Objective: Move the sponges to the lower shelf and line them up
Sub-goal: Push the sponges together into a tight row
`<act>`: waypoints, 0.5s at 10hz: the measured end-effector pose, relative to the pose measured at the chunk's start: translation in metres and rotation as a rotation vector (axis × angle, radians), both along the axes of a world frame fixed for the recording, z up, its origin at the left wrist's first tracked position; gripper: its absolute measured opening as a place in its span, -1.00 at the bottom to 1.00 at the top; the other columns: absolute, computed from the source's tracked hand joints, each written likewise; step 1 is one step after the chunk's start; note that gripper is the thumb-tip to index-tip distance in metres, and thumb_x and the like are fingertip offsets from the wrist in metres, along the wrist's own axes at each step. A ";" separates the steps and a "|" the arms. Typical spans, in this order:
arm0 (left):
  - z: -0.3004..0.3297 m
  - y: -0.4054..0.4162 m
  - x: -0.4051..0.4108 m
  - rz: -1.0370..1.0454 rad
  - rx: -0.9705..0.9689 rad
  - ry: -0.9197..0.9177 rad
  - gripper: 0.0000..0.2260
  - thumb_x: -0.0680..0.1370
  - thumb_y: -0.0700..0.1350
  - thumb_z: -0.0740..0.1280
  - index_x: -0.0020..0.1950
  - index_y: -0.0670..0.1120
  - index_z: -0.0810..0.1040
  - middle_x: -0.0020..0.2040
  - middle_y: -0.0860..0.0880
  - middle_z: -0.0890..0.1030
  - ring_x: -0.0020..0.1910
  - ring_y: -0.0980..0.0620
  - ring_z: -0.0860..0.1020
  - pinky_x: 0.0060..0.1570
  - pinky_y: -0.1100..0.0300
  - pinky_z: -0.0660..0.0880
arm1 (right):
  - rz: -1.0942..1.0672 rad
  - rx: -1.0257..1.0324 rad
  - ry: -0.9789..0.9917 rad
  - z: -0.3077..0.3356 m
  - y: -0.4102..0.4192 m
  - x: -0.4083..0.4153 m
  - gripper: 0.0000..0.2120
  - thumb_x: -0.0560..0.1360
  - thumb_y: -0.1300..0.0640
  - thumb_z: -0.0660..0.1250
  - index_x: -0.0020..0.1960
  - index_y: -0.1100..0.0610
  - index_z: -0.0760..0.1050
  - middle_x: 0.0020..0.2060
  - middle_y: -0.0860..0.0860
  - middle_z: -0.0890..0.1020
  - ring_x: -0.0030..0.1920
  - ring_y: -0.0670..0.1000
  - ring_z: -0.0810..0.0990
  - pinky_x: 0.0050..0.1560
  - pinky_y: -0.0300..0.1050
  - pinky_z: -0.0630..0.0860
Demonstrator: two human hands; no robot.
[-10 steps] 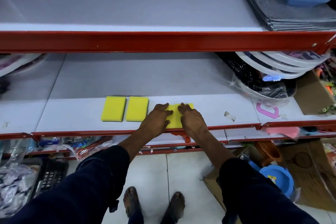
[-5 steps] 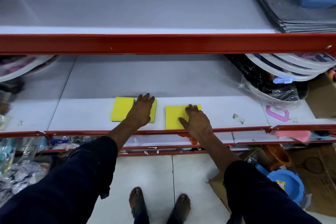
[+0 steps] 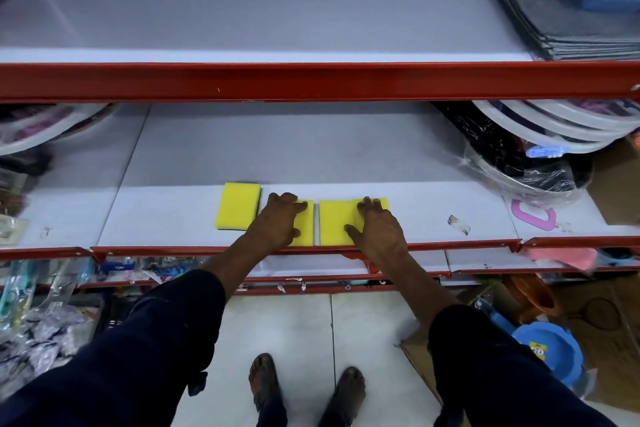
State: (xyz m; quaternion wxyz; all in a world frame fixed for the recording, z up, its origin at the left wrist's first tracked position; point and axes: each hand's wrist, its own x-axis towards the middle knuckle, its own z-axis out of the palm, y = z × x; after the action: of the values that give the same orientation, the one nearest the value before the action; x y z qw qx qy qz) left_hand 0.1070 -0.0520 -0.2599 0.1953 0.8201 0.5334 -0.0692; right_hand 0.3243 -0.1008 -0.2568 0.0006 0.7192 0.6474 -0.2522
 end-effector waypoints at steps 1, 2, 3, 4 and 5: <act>0.000 0.000 0.004 0.013 -0.001 -0.014 -0.39 0.53 -0.09 0.42 0.54 -0.11 0.28 0.56 -0.22 0.26 0.54 -0.17 0.21 0.49 0.11 0.11 | -0.008 0.007 0.008 0.000 0.000 0.000 -0.37 0.61 -0.11 0.23 0.56 0.17 0.16 0.61 0.06 0.12 0.61 0.10 0.07 0.56 0.04 0.19; 0.002 0.000 0.013 0.007 0.011 -0.017 -0.40 0.54 -0.07 0.41 0.53 -0.12 0.28 0.55 -0.22 0.25 0.54 -0.16 0.20 0.49 0.12 0.09 | -0.011 0.005 0.004 -0.001 -0.001 -0.001 -0.37 0.62 -0.11 0.22 0.56 0.17 0.15 0.61 0.05 0.11 0.62 0.10 0.07 0.56 0.05 0.18; 0.000 0.000 0.019 0.027 0.010 -0.021 -0.41 0.53 -0.05 0.41 0.51 -0.13 0.31 0.53 -0.24 0.29 0.54 -0.14 0.22 0.48 0.09 0.09 | -0.006 -0.002 -0.006 -0.001 0.000 -0.001 -0.36 0.62 -0.11 0.21 0.57 0.17 0.14 0.61 0.05 0.10 0.62 0.10 0.06 0.56 0.06 0.19; 0.000 -0.001 0.021 0.056 0.007 -0.018 -0.42 0.53 -0.04 0.42 0.50 -0.12 0.33 0.52 -0.24 0.30 0.53 -0.14 0.23 0.47 0.08 0.11 | -0.001 -0.005 -0.010 -0.001 0.000 -0.002 -0.36 0.62 -0.11 0.20 0.57 0.17 0.13 0.61 0.05 0.10 0.62 0.10 0.05 0.56 0.05 0.18; 0.001 -0.004 0.021 0.078 -0.003 -0.036 -0.42 0.53 -0.06 0.42 0.51 -0.11 0.33 0.53 -0.21 0.29 0.50 -0.20 0.24 0.48 0.08 0.15 | -0.002 -0.007 -0.015 -0.001 0.000 -0.002 -0.36 0.62 -0.11 0.21 0.57 0.18 0.13 0.61 0.05 0.10 0.62 0.10 0.06 0.55 0.06 0.20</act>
State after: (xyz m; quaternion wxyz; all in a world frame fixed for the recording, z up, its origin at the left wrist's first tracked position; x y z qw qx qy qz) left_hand 0.1276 -0.0562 -0.2593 0.2086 0.7994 0.5614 -0.0472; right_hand 0.3221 -0.1013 -0.2574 0.0078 0.7217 0.6457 -0.2493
